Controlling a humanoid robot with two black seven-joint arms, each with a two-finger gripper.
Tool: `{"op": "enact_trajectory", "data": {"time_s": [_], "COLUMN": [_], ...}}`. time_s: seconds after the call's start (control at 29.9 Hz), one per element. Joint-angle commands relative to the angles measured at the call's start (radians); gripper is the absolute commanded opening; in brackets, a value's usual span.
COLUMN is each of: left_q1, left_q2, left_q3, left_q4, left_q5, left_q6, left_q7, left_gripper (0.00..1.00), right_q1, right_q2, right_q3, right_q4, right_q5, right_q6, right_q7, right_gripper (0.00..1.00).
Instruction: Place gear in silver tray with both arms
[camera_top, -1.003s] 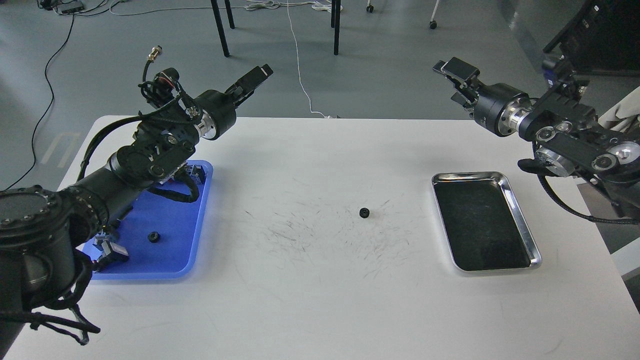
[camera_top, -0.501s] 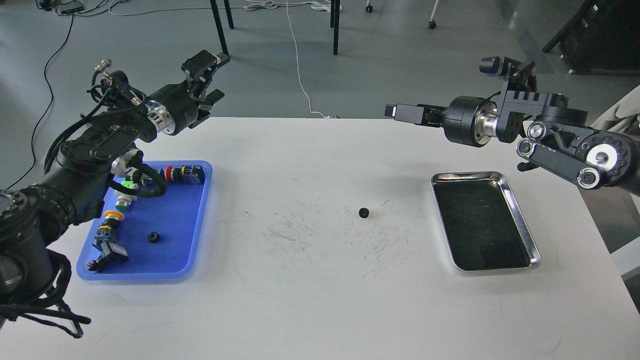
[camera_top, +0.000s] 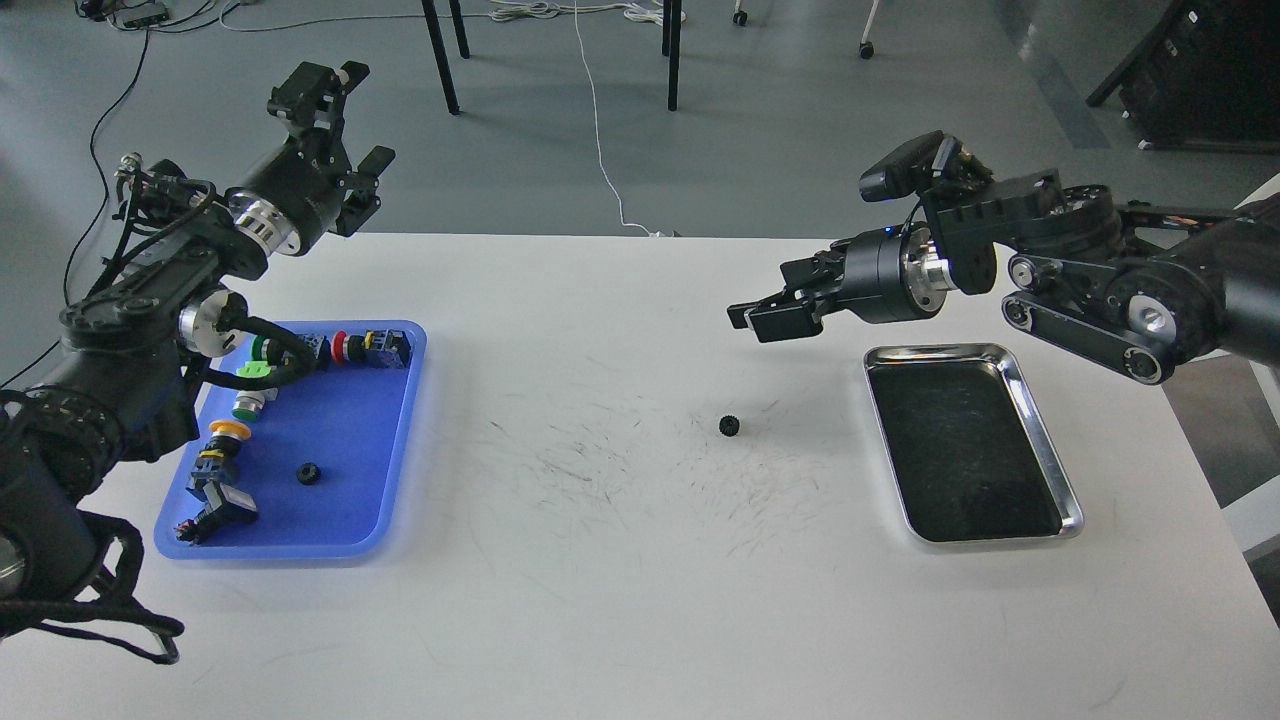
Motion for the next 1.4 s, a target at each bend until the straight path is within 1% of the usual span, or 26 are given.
{"op": "enact_trajectory", "data": {"time_s": [0.0, 0.23, 0.3, 0.47, 0.64, 0.67, 0.77, 0.97, 1.14, 1.24, 1.37], "left_q1": [0.003, 0.009, 0.011, 0.011, 0.008, 0.006, 0.005, 0.005, 0.008, 0.011, 0.011], "left_q2": [0.008, 0.011, 0.011, 0.013, 0.027, 0.027, 0.028, 0.031, 0.033, 0.033, 0.031], "left_q3": [-0.003, -0.004, -0.004, -0.006, -0.009, -0.009, -0.009, -0.007, -0.009, -0.009, -0.009], "left_q4": [0.003, 0.003, 0.003, 0.003, 0.003, 0.003, 0.003, 0.003, 0.003, 0.003, 0.003], "left_q5": [-0.004, -0.006, -0.006, -0.007, -0.009, -0.009, -0.009, -0.009, -0.009, -0.009, -0.009], "left_q6": [0.000, 0.000, 0.000, 0.000, 0.000, 0.000, 0.000, 0.000, 0.000, 0.000, 0.000], "left_q7": [0.000, 0.000, 0.000, 0.000, 0.000, 0.000, 0.000, 0.000, 0.000, 0.000, 0.000], "left_gripper": [0.98, 0.98, 0.98, 0.98, 0.98, 0.98, 0.98, 0.98, 0.98, 0.98, 0.98], "right_q1": [0.008, 0.008, 0.008, -0.009, -0.039, -0.041, -0.041, -0.038, -0.039, -0.041, -0.039], "right_q2": [0.040, 0.134, 0.157, 0.204, 0.254, 0.258, 0.272, 0.289, 0.298, 0.304, 0.309], "right_q3": [-0.056, -0.130, -0.151, -0.161, -0.164, -0.165, -0.213, -0.250, -0.268, -0.271, -0.277], "right_q4": [-0.001, -0.010, -0.020, -0.087, -0.185, -0.187, -0.188, -0.191, -0.198, -0.198, -0.198], "right_q5": [-0.055, -0.113, -0.144, -0.147, -0.147, -0.147, -0.148, -0.148, -0.150, -0.150, -0.150], "right_q6": [0.000, 0.000, -0.001, -0.001, -0.001, -0.001, -0.003, -0.004, -0.004, -0.006, -0.004], "right_q7": [0.001, 0.001, 0.001, 0.001, 0.001, 0.001, 0.001, 0.001, 0.001, 0.001, 0.001], "right_gripper": [0.89, 0.87, 0.84, 0.83, 0.82, 0.82, 0.76, 0.74, 0.66, 0.65, 0.61]}}
